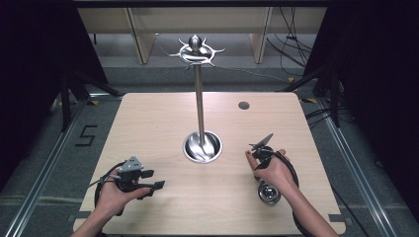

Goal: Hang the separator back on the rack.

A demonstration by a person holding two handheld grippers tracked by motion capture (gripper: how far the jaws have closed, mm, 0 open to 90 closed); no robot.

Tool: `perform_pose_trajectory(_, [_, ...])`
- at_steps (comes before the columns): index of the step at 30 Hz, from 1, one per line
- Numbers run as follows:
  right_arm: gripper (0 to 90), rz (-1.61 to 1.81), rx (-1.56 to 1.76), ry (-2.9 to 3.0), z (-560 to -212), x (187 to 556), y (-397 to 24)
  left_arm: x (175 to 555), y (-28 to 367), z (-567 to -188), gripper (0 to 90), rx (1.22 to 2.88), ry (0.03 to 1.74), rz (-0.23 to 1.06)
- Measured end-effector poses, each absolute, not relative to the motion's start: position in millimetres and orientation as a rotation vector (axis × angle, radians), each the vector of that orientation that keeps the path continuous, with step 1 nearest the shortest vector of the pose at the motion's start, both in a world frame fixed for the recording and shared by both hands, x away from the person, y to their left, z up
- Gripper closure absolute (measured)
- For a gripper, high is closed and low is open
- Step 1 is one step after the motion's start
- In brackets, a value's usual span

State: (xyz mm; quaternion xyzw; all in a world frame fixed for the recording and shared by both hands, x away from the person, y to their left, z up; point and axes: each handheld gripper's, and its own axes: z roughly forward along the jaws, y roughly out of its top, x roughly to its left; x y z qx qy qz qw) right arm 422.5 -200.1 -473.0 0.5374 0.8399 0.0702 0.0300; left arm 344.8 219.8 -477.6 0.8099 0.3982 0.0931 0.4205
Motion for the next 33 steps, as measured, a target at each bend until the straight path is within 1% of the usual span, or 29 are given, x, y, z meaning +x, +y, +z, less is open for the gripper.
perform_pose_trajectory(1, [69.6,0.235,1.694,2.559,-472.9,420.9,-199.4,344.3,219.8,-477.3,35.9,2.029,1.003,0.239])
perform_pose_trajectory(12, [69.9,0.242,1.676,2.554,-472.7,420.0,-200.9,344.1,220.8,-476.8,36.0,2.027,0.999,0.239])
perform_pose_trajectory(13, [69.9,0.234,1.674,2.561,-472.0,420.0,-201.3,344.3,221.3,-476.7,36.0,2.033,0.998,0.244])
perform_pose_trajectory(14, [70.0,0.251,1.671,2.572,-471.5,420.1,-202.2,343.6,219.6,-477.1,36.0,2.004,1.007,0.232])
perform_pose_trajectory(16, [70.0,0.261,1.681,2.550,-469.2,418.8,-202.5,344.4,221.2,-476.9,36.1,2.029,0.994,0.240])
perform_pose_trajectory(18, [70.0,0.244,1.639,2.579,-468.3,419.3,-205.0,343.9,219.8,-477.3,36.1,2.006,1.002,0.232])
perform_pose_trajectory(19, [70.0,0.244,1.684,2.557,-467.3,418.9,-202.9,344.2,221.2,-476.7,36.1,2.027,0.991,0.234])
perform_pose_trajectory(21, [70.0,0.321,1.695,2.586,-466.1,418.6,-205.1,343.5,220.2,-476.7,36.1,2.010,1.002,0.233])
perform_pose_trajectory(23, [70.1,0.324,1.694,2.582,-464.8,418.2,-205.1,343.5,220.2,-476.8,36.2,2.009,1.002,0.234])
perform_pose_trajectory(24, [70.1,0.353,1.646,2.572,-463.3,418.2,-206.3,343.6,220.3,-476.9,36.1,2.011,1.002,0.233])
perform_pose_trajectory(27, [70.1,0.295,1.659,2.547,-457.8,416.5,-204.2,343.6,220.1,-476.9,36.2,2.009,1.003,0.233])
perform_pose_trajectory(33, [70.2,0.341,1.659,2.521,-452.7,416.3,-203.5,343.6,220.3,-477.3,36.2,2.009,1.005,0.233])
